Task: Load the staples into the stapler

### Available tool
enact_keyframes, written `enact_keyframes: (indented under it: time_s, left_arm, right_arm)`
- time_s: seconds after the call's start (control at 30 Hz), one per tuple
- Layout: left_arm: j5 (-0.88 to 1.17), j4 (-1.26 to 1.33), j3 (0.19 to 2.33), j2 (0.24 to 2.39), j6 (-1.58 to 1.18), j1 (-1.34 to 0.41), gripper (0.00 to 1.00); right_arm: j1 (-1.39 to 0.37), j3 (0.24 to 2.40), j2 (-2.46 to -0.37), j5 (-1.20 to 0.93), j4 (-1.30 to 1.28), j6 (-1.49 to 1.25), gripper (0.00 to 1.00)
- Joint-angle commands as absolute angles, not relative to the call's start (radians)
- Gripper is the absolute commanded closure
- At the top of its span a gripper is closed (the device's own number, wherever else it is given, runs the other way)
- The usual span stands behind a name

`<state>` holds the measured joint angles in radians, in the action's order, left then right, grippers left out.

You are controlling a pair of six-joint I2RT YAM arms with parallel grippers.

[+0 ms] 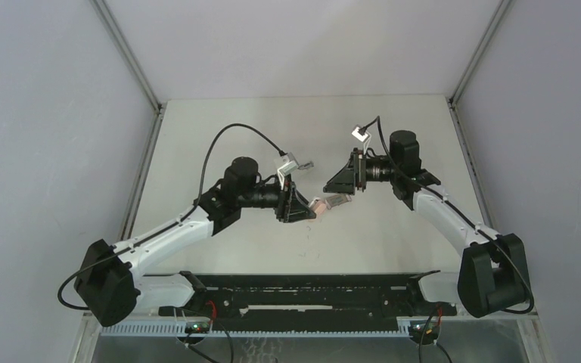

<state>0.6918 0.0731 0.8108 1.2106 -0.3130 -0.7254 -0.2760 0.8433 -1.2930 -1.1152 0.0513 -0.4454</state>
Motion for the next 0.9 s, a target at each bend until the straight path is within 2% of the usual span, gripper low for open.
enact_keyframes:
  time_s: [0.0, 0.07, 0.13, 0.3, 0.4, 0.87]
  left_arm:
    - [0.770, 0.052, 0.839, 1.190, -0.282, -0.753, 0.93]
    - [0.764, 0.048, 0.846, 1.191, -0.280, -0.761, 0.93]
    - [0.742, 0.044, 0.847, 1.188, -0.283, -0.761, 0.93]
    - [0.754, 0.047, 0.850, 1.186, -0.305, -0.761, 0.93]
    - [0.782, 0.063, 0.853, 1.185, -0.332, -0.761, 0.93]
    - [0.868, 0.112, 0.849, 1.113, -0.403, -0.761, 0.94]
  right_arm:
    - [-0.312, 0.876, -1.258, -1.189, 0.087, -0.444, 0.47]
    - [-0.319, 0.874, -1.255, -1.189, 0.091, -0.456, 0.51]
    - [-0.321, 0.872, -1.246, -1.195, 0.093, -0.460, 0.50]
    - [-0.328, 0.841, -1.188, -1.231, 0.086, -0.398, 0.31]
    - [-0.355, 0.815, -1.169, -1.285, 0.125, -0.397, 0.26]
    - [-0.435, 0.815, -1.141, -1.274, 0.030, -0.265, 0.26]
